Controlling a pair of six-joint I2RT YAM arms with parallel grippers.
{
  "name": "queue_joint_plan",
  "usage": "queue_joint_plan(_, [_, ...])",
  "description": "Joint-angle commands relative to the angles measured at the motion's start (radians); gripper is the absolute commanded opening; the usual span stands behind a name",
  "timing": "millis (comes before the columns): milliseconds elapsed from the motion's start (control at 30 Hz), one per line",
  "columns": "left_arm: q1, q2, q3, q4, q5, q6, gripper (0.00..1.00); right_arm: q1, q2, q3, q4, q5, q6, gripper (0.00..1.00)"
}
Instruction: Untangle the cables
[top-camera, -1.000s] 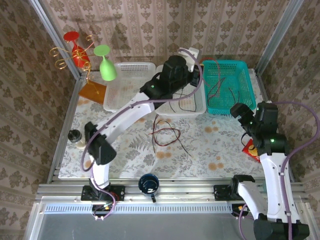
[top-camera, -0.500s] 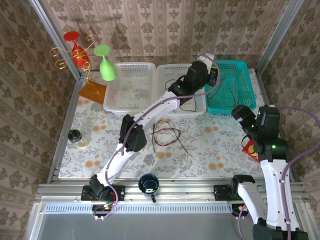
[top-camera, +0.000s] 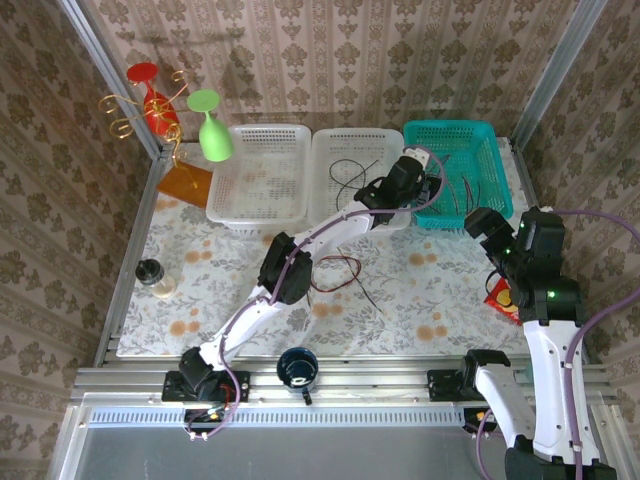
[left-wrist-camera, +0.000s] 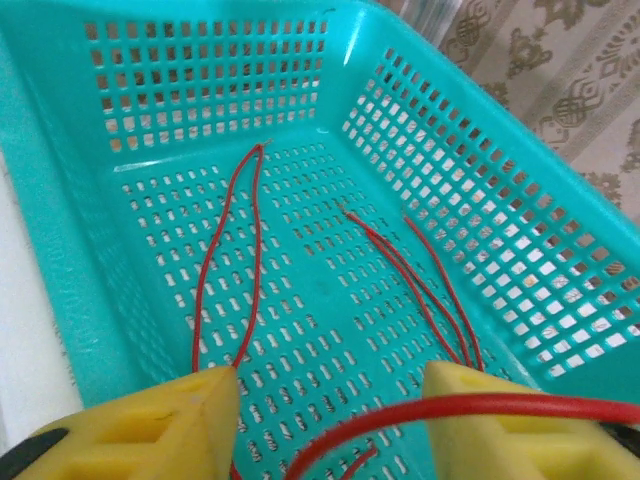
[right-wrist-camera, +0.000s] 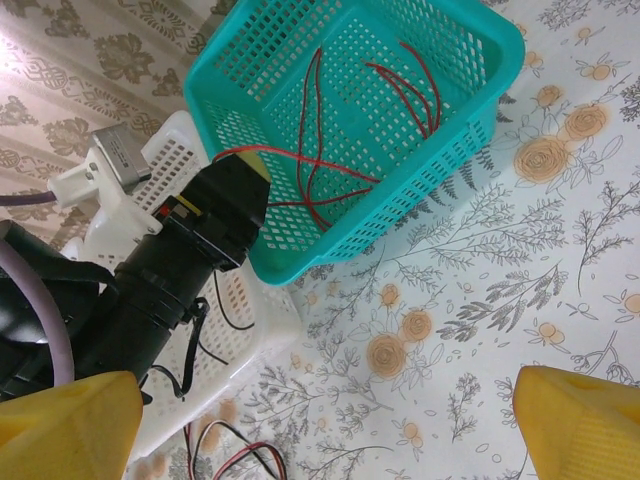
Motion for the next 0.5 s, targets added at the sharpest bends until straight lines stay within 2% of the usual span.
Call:
queue_joint_plan(0, [-0.003,-0.075,0.013,-0.017,0.021,0.01,0.58,-0.004,0.0,-0.003,-0.014,-0.02,0.002,0.96])
queue_joint_plan(267, [-0.005,-0.139,0.017,0.007,0.013,0.052,0.73,-0.005,0.025,0.016,-0.018,-0.019,-0.008,0.97])
queue_joint_plan(467, [0.0,-0.194,0.016,-0.029,0.03,0.078,0.75,-0.011,0.095,0.011,0.043,-0.057,0.042,0.97])
